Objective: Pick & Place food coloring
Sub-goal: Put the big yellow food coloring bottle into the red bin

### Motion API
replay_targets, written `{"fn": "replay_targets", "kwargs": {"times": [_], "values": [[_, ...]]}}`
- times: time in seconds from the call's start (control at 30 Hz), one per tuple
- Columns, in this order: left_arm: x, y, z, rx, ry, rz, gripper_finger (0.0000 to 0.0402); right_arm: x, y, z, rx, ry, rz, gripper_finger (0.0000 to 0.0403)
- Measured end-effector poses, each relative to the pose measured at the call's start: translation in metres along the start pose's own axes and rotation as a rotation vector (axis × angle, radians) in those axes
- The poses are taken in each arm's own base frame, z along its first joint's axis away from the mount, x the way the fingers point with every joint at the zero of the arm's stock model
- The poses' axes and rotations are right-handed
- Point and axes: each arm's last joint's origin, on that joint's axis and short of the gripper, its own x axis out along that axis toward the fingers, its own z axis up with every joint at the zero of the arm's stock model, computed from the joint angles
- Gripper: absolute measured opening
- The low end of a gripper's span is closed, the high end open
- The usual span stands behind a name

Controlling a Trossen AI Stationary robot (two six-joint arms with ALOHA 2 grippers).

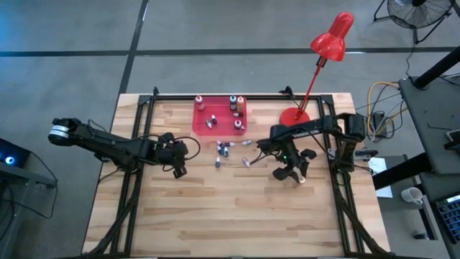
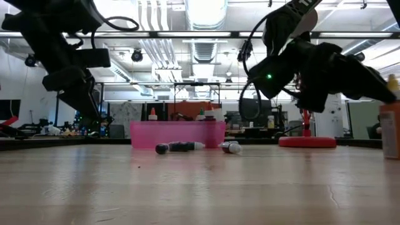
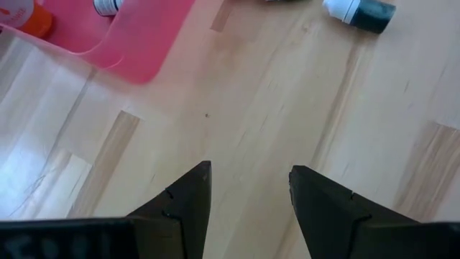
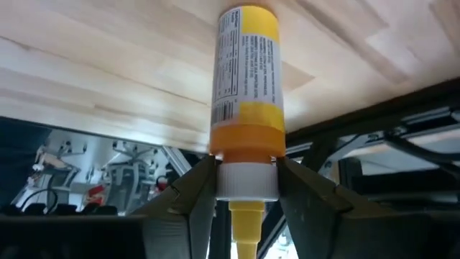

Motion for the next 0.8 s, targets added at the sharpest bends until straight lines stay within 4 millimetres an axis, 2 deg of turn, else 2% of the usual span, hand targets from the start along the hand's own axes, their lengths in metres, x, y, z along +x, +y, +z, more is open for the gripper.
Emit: {"fn": "replay_targets", "kwargs": {"times": [0.17, 0.53, 0.7, 0.8], "values": [[0.002, 0.0, -0.002, 0.0, 0.003, 0.001, 0.0161, -0.01, 0.007, -0.002, -0.047, -0.043, 0.017, 0.0154], [0.002, 0.0, -0.002, -0.004, -0.004, -0.002, 0.0161, -0.027, 0.018, -0.007, -0.099, -0.114, 0.034, 0.0215], [0.002, 0.0, -0.001, -0.007, -0.01, -0.005, 0.0161, -0.038, 0.016, -0.015, -0.109, -0.235, -0.072, 0.0232], [0.002, -0.001, -0.001, -0.007, -0.012, -0.006, 0.0161, -0.045, 0.014, -0.026, -0.174, -0.34, -0.165, 0.0237]]}}
